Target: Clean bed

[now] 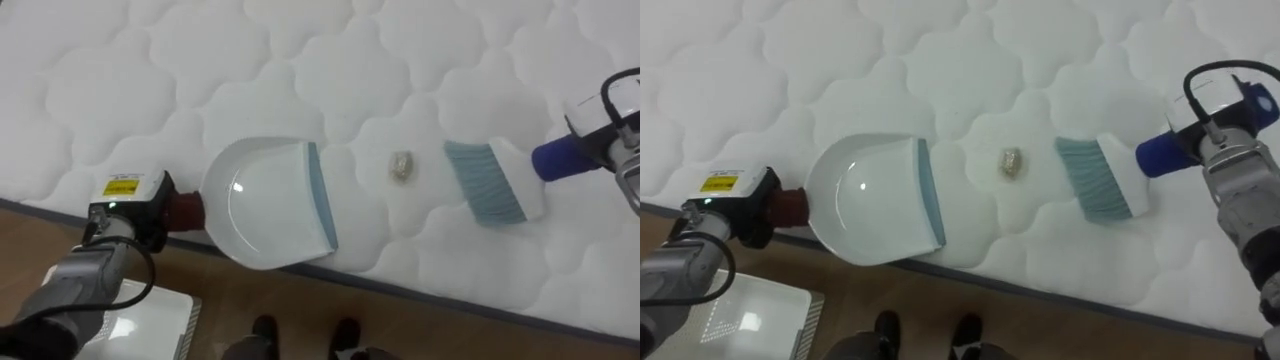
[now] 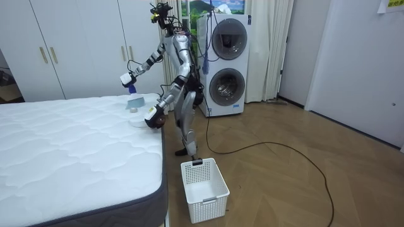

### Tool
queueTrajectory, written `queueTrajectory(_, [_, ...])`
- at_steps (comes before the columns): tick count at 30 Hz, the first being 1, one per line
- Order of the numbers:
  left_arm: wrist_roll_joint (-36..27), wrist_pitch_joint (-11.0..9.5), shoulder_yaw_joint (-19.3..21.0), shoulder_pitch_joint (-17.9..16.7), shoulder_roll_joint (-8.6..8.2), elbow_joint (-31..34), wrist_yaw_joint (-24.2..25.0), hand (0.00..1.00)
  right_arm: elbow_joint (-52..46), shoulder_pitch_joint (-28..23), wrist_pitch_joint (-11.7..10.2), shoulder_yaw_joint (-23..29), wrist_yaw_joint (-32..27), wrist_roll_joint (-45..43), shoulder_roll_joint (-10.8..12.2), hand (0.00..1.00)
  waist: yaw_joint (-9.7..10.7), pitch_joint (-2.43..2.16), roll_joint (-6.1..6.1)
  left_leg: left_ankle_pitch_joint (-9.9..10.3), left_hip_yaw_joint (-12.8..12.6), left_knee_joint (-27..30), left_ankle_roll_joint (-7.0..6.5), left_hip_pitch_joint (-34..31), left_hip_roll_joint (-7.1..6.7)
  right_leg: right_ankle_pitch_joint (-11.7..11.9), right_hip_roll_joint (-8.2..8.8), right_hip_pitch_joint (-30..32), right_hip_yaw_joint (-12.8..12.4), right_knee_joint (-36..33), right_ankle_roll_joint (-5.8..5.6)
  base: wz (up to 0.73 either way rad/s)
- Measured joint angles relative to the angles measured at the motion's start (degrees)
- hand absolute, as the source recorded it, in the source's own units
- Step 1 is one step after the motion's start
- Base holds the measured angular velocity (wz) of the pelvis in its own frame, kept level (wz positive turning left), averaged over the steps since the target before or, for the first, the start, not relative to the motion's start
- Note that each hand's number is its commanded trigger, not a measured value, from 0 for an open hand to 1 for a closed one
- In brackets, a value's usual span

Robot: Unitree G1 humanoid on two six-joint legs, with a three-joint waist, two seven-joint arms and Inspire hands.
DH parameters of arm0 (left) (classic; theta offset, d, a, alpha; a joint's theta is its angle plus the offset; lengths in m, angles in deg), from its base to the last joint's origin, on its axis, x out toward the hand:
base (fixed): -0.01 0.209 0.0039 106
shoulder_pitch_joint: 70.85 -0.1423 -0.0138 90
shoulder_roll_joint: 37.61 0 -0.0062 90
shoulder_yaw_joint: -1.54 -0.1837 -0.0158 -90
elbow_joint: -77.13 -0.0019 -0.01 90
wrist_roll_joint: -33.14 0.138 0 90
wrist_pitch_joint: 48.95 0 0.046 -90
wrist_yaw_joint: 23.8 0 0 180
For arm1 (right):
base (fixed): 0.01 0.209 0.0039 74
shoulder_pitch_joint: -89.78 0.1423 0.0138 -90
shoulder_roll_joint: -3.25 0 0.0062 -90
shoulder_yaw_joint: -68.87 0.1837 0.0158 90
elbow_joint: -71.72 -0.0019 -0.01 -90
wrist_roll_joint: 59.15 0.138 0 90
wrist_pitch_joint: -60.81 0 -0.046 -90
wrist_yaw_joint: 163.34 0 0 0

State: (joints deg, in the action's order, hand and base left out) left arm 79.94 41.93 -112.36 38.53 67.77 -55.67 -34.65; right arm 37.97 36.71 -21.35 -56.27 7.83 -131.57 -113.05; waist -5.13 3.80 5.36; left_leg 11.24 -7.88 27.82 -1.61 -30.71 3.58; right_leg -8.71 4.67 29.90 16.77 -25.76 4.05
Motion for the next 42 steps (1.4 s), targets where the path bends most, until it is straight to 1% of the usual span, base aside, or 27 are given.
queueTrajectory(2, [0.0,0.1,-0.1,0.2,0.00,0.0,0.0,1.00,0.7,0.0,0.5,0.0,-0.3,0.0,0.0,1.00,0.0,0.03,-0.41,0.0,0.0,0.0,0.01,-0.1,0.00,0.0,-0.04,0.1,-0.1,0.1,0.00,0.00])
queueTrajectory(4, [0.0,0.2,-0.5,0.5,0.00,0.0,0.0,1.00,1.6,0.0,0.5,0.0,-0.7,0.1,0.0,1.00,0.0,-0.10,-0.80,0.0,0.0,-0.1,0.01,-0.1,-0.06,0.0,-0.04,0.1,-0.2,0.1,-0.01,0.00])
queueTrajectory(6, [0.0,0.4,-1.1,1.2,0.00,0.0,0.0,1.00,2.6,0.0,0.5,0.0,-1.5,0.0,-0.1,1.00,-0.2,-0.06,-1.16,0.0,0.0,-0.1,0.01,-0.1,-0.11,0.0,-0.02,0.2,-0.3,0.1,-0.03,0.00])
queueTrajectory(11, [0.2,0.4,-1.2,1.5,-0.13,0.0,0.0,1.00,4.0,0.1,0.5,0.0,-2.8,0.0,-0.1,1.00,-0.5,-0.03,-1.48,0.0,-0.1,-0.4,0.01,0.2,-0.19,0.0,0.02,0.1,-0.4,0.0,-0.04,0.00])
queueTrajectory(13, [0.3,0.2,-1.2,1.5,-0.31,0.1,0.0,1.00,4.4,0.1,0.5,0.0,-3.2,0.0,-0.1,1.00,-0.8,-0.10,-1.68,0.0,-0.1,-0.4,0.01,0.4,-0.19,0.0,0.03,0.0,-0.4,-0.1,-0.04,0.00])
queueTrajectory(18, [0.3,0.0,-1.2,1.6,-0.58,0.1,-0.6,1.00,6.3,0.0,0.5,0.0,-6.2,0.1,-0.1,1.00,-1.3,0.03,-2.22,0.0,-0.1,-0.4,-0.01,0.5,-0.32,0.0,0.21,0.0,-0.3,-0.3,-0.04,0.00])
queueTrajectory(23, [0.3,0.0,-1.2,1.4,-0.58,0.1,-2.2,1.00,6.9,-0.2,0.6,0.0,-10.0,-0.1,-0.1,1.00,-1.3,0.03,-2.22,0.0,-0.2,-0.5,0.00,0.6,-0.32,0.0,0.16,0.0,-0.5,-0.2,-0.04,-0.02])
queueTrajectory(27, [1.0,0.3,-1.2,1.4,-0.58,0.1,-2.4,1.00,6.8,-0.2,1.0,0.0,-12.4,0.1,-0.2,1.00,-1.3,0.03,-2.19,0.0,-0.7,-1.0,-0.02,0.8,-0.36,0.0,0.17,0.3,-1.0,-0.1,-0.06,-0.06])
queueTrajectory(31, [0.0,0.5,-1.7,1.4,-0.52,0.1,-2.4,1.00,6.3,-0.2,1.2,0.0,-13.4,0.4,0.0,1.00,-1.2,0.00,-2.15,0.0,-0.9,-1.2,0.00,0.9,-0.35,0.0,0.13,0.3,-1.1,0.0,-0.08,-0.02])
queueTrajectory(34, [0.0,0.9,-2.0,1.4,-0.53,0.1,-2.4,1.00,3.6,-0.4,2.3,0.0,-13.5,1.3,0.3,1.00,-0.7,-0.01,-2.05,-0.1,-1.2,-1.3,0.01,1.2,-0.33,0.0,0.12,0.2,-1.3,0.0,-0.11,-0.03])
queueTrajectory(35, [0.1,1.4,-2.0,1.4,-0.50,0.1,-2.4,1.00,1.2,-0.5,3.0,0.2,-13.4,2.8,0.6,1.00,-0.3,0.01,-1.95,-0.1,-1.3,-1.3,0.01,1.2,-0.32,-0.1,0.08,0.2,-1.5,0.0,-0.11,-0.08])
queueTrajectory(37, [0.0,1.6,-2.0,1.3,-0.19,0.0,-2.4,1.00,-2.7,-0.4,3.2,1.0,-13.5,5.5,1.9,1.00,0.4,0.00,-1.83,-0.1,-1.7,-1.3,0.01,1.6,-0.30,0.0,-0.09,0.1,-2.0,0.0,-0.15,-0.13])
queueTrajectory(38, [0.0,1.6,-2.0,1.2,-0.07,0.0,-2.4,1.00,-6.0,-0.9,3.1,1.1,-13.4,8.6,3.4,1.00,0.4,-0.04,-1.53,-0.1,-2.4,-1.7,0.02,2.2,-0.34,0.1,-0.29,-0.1,-2.8,0.1,-0.20,-0.23])
queueTrajectory(39, [0.0,1.6,-2.0,0.8,-0.05,0.0,-2.4,1.00,-8.5,-1.8,2.4,0.9,-12.9,10.8,5.7,1.00,0.3,-0.02,-1.36,-0.1,-2.9,-2.2,0.06,3.0,-0.34,0.2,-0.44,-0.5,-3.3,0.3,-0.19,-0.20])
queueTrajectory(40, [0.0,1.6,-2.1,0.6,-0.19,0.0,-2.4,1.00,-9.5,-2.4,1.9,0.9,-12.5,11.7,6.9,1.00,0.3,-0.02,-1.36,-0.1,-2.9,-2.4,0.08,3.4,-0.33,0.1,-0.44,-0.7,-3.3,0.4,-0.19,-0.13])
queueTrajectory(41, [0.0,1.5,-2.1,0.3,-0.46,0.2,-2.5,1.00,-11.2,-3.5,0.7,0.5,-11.4,13.8,8.9,1.00,0.2,-0.03,-1.38,-0.1,-3.0,-2.7,0.11,3.7,-0.33,0.1,-0.48,-1.0,-3.3,0.8,-0.19,0.00])
queueTrajectory(42, [-0.2,1.3,-2.2,0.3,-0.67,0.2,-2.5,1.00,-12.1,-4.3,-1.0,0.1,-10.0,16.8,10.4,1.00,0.1,-0.03,-1.38,-0.1,-2.9,-2.7,0.14,3.4,-0.32,0.1,-0.49,-0.8,-3.3,0.7,-0.19,0.00])
